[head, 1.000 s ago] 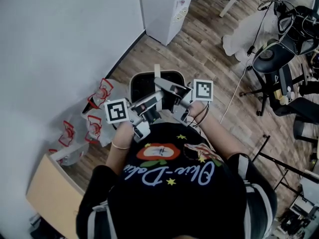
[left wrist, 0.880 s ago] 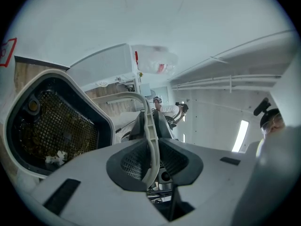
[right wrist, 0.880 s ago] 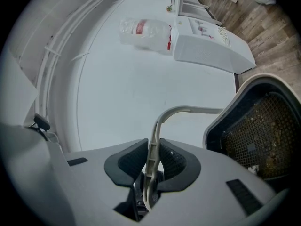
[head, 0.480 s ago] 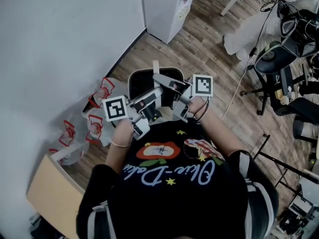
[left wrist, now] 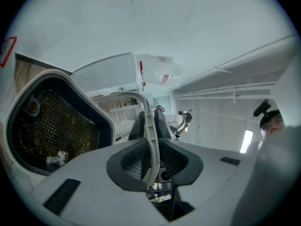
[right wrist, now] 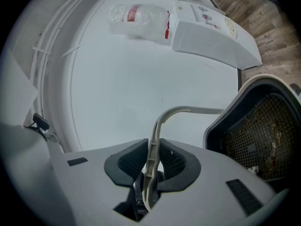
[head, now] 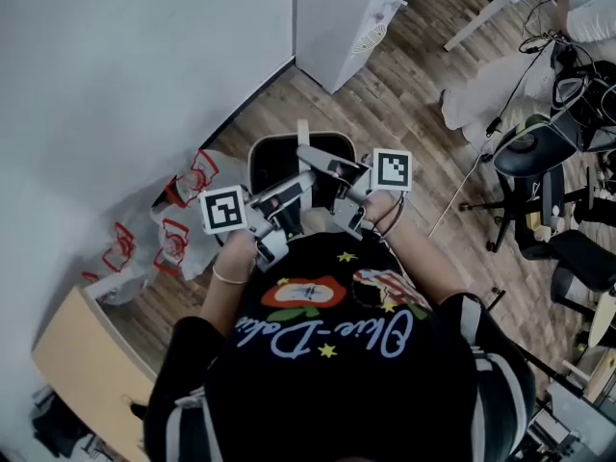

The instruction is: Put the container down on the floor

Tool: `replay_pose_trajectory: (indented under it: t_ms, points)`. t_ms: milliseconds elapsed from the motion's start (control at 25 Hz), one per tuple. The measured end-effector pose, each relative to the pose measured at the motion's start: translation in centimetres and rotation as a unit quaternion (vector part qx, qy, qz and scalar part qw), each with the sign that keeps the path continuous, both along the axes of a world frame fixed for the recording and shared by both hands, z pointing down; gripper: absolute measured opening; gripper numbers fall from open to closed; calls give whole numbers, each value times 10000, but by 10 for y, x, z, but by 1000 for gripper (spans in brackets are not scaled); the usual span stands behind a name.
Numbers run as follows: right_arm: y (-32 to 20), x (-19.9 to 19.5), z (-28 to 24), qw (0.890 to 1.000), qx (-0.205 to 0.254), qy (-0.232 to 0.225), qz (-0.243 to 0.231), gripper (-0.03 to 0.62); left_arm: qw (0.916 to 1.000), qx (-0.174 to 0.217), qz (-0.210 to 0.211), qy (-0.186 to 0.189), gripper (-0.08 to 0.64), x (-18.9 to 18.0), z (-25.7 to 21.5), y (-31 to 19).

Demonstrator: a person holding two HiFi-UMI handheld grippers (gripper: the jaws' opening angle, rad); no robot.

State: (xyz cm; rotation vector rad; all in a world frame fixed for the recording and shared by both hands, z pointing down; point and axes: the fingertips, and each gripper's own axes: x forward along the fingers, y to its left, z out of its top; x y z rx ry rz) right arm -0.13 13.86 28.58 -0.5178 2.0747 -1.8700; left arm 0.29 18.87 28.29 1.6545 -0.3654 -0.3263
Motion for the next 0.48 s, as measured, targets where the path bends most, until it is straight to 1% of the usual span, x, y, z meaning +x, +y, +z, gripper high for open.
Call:
replay_pose_trajectory:
  t_ms: [120, 240, 360, 480]
  points:
    - [-16, 5, 5, 9998, -9, -36, -196, 69, 9998, -44, -190, 12, 69, 9, 4, -16]
    - [-51, 9, 8, 9994, -79, -85, -335, 69, 9993, -134, -341, 14, 67, 14, 9, -52]
    - [-79, 10, 11, 9986, -79, -105, -518, 69, 9986, -159, -497, -102, 67, 17, 11, -79]
    - [-95, 13, 13, 9971, -164, -145, -730, 69, 9973, -202, -684, -148, 67, 23, 12, -97]
